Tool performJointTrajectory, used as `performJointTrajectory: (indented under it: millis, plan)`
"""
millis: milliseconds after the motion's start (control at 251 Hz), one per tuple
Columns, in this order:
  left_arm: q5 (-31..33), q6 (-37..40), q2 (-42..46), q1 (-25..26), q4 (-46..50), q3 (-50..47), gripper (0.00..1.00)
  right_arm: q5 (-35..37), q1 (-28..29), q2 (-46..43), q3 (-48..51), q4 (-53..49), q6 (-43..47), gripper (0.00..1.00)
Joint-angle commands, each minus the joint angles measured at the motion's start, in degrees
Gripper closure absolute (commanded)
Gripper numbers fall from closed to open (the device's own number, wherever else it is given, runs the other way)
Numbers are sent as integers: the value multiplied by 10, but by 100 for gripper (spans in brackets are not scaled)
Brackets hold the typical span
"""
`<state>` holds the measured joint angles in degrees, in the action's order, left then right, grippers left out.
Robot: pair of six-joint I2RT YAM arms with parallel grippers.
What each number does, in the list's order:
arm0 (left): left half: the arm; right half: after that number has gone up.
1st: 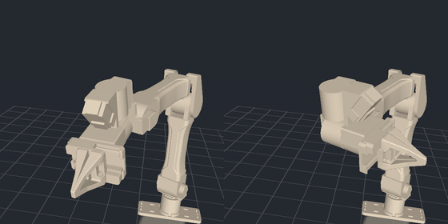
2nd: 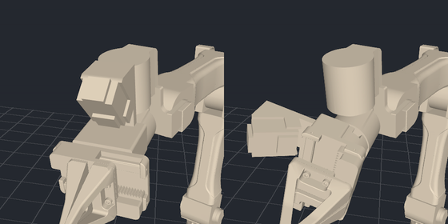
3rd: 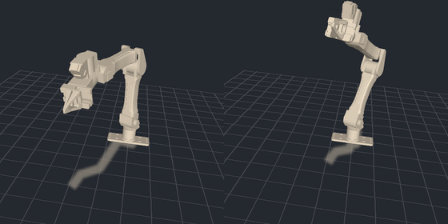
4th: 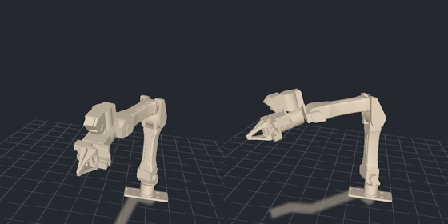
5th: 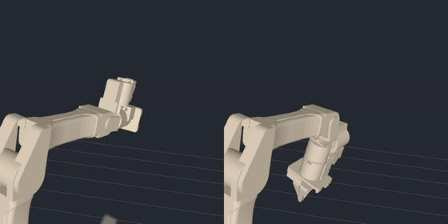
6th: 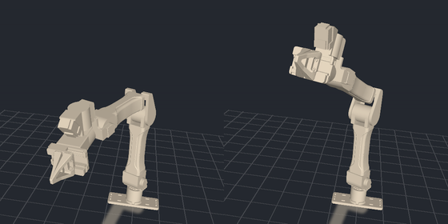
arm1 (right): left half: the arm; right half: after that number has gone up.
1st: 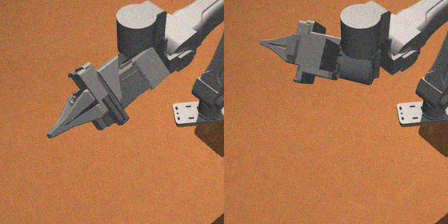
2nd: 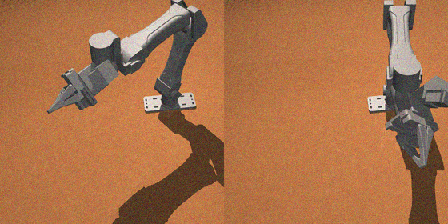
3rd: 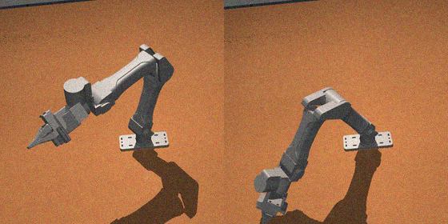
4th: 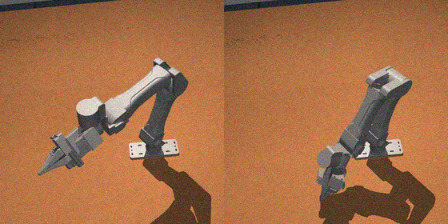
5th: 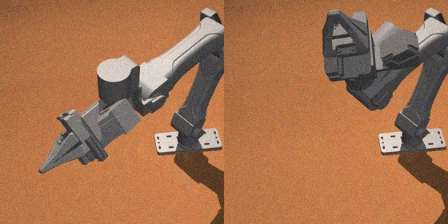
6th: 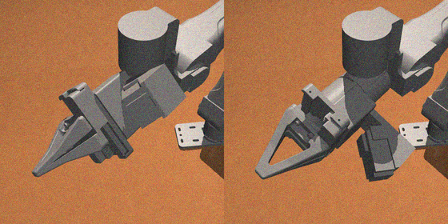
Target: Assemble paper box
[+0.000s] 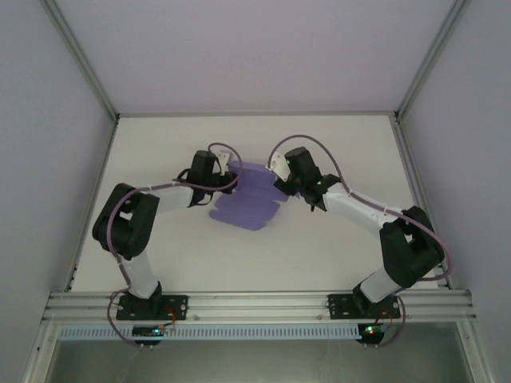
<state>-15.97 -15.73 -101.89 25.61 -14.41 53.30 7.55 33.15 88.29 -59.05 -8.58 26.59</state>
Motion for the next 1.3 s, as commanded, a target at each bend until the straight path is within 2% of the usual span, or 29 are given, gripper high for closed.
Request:
performJointTrajectory:
  millis: [0, 96, 172, 263, 319, 443, 499, 571, 686, 886, 978, 1074, 1197, 1297]
  plan:
    - [-34, -18, 18, -1, 19, -8, 100, -121, -24, 0, -41, -107, -106, 51]
    - [-33, -26, 12, -2, 28, 1, 100, -194, -33, -3, -45, -115, -142, 66]
    - [-26, -29, 1, -1, 37, 11, 100, -202, -32, -6, -36, -102, -145, 82]
    - [-25, -30, -15, -2, 49, 23, 100, -204, -32, 1, -34, -103, -146, 94]
    - [-19, -32, -24, -1, 57, 31, 96, -209, -32, 9, -40, -115, -146, 100]
    - [-19, -33, -46, -1, 62, 44, 92, -210, -30, 26, -49, -123, -145, 100]
    - [-22, -35, -55, -2, 63, 51, 85, -211, -28, 32, -51, -128, -144, 100]
    - [-29, -35, -62, -3, 55, 57, 82, -226, -29, 39, -54, -142, -142, 100]
    - [-30, -39, -70, -9, 43, 64, 82, -233, -33, 47, -57, -153, -135, 100]
    - [-41, -48, -66, -14, -3, 61, 75, -228, -39, 69, -78, -186, -126, 100]
    - [-16, -46, -54, -15, -8, 58, 72, -223, -42, 72, -82, -192, -127, 100]
    - [7, -42, -44, -20, 7, 61, 72, -221, -45, 72, -83, -195, -128, 100]
    - [17, -46, -38, -29, 27, 63, 79, -210, -45, 71, -84, -198, -128, 100]
    - [31, -46, -39, -30, 36, 60, 79, -209, -47, 72, -83, -197, -129, 100]
